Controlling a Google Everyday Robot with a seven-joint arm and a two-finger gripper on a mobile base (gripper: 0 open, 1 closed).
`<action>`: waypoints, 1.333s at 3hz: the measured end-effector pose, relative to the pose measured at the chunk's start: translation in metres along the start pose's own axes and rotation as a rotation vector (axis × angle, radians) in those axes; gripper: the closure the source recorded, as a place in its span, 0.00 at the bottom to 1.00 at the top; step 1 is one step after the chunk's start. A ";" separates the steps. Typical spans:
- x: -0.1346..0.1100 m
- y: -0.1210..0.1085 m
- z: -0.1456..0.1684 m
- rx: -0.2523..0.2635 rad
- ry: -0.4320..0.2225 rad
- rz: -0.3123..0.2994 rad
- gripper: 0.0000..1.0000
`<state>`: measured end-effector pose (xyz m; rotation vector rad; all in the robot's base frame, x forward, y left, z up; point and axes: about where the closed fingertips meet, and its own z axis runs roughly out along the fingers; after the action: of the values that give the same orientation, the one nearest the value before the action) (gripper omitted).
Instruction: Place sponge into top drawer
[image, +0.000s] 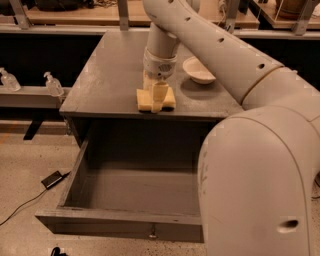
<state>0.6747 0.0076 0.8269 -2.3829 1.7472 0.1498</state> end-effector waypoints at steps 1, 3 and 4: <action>-0.033 0.022 -0.029 -0.030 -0.131 -0.055 0.80; 0.010 0.103 -0.082 0.031 -0.280 0.087 1.00; 0.025 0.109 -0.080 0.039 -0.278 0.119 1.00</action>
Offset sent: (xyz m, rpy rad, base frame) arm -0.1029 -0.0306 0.0912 0.2779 0.1287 0.0491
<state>0.5760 -0.0640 0.8910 -2.1120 1.7393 0.4373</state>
